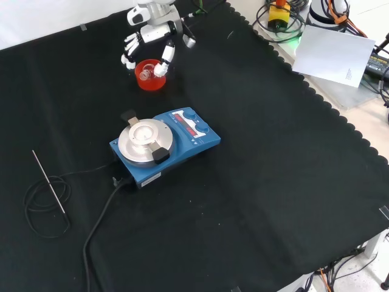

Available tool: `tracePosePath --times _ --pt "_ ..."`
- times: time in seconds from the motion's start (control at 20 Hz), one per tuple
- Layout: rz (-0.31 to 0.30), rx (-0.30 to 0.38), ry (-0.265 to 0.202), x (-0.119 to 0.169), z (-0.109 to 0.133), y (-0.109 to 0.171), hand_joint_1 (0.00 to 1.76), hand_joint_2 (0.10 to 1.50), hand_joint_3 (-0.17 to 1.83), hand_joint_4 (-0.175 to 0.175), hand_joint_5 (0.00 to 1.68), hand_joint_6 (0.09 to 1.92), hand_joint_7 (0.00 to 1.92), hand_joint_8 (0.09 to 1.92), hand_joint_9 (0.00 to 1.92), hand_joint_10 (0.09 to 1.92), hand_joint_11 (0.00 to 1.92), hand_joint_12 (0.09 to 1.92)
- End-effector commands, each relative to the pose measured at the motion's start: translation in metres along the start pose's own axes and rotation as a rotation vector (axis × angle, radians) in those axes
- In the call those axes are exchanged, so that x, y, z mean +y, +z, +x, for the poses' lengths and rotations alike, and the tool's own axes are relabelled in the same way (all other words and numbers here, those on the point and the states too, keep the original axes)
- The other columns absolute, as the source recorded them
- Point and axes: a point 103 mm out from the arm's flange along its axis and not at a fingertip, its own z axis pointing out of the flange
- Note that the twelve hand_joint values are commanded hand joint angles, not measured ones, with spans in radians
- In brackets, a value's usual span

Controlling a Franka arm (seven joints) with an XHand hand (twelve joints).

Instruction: Pick up the round-bottom flask.

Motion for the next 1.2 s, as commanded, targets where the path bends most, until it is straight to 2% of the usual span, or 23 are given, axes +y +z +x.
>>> tracePosePath --times 0.05,0.6,0.7,0.85,1.05,1.1,1.15,1.2 --pt "0.018 -0.011 0.006 0.005 0.003 0.009 0.96 0.57 0.64 -0.045 0.46 0.48 0.28 0.60 0.46 0.65 0.07 1.34" --pt "0.019 -0.004 0.006 0.009 0.006 0.019 0.96 0.55 0.69 -0.040 0.53 0.52 0.28 0.61 0.46 0.66 0.07 1.35" --pt "0.026 0.017 0.006 0.010 -0.006 0.015 0.96 0.56 0.69 -0.038 0.56 0.57 0.29 0.61 0.46 0.65 0.08 1.34" --pt "0.024 0.022 0.006 0.010 -0.008 0.015 0.96 0.57 0.69 -0.035 0.60 0.65 0.29 0.61 0.47 0.65 0.08 1.34" --pt "0.019 0.001 0.007 0.010 -0.006 0.016 0.97 0.61 0.69 -0.022 0.79 0.77 0.31 0.61 0.48 0.65 0.09 1.34" --pt "0.023 -0.005 0.008 0.010 -0.003 0.017 1.00 0.71 0.58 0.050 0.89 0.84 0.32 0.62 0.49 0.66 0.09 1.35" --pt "0.028 -0.005 0.008 0.010 0.000 0.019 1.02 0.81 0.45 0.107 0.96 0.89 0.33 0.62 0.50 0.66 0.10 1.35" --pt "0.032 -0.003 0.009 0.010 0.002 0.020 1.03 0.89 0.33 0.141 1.00 0.91 0.33 0.62 0.50 0.65 0.11 1.35"
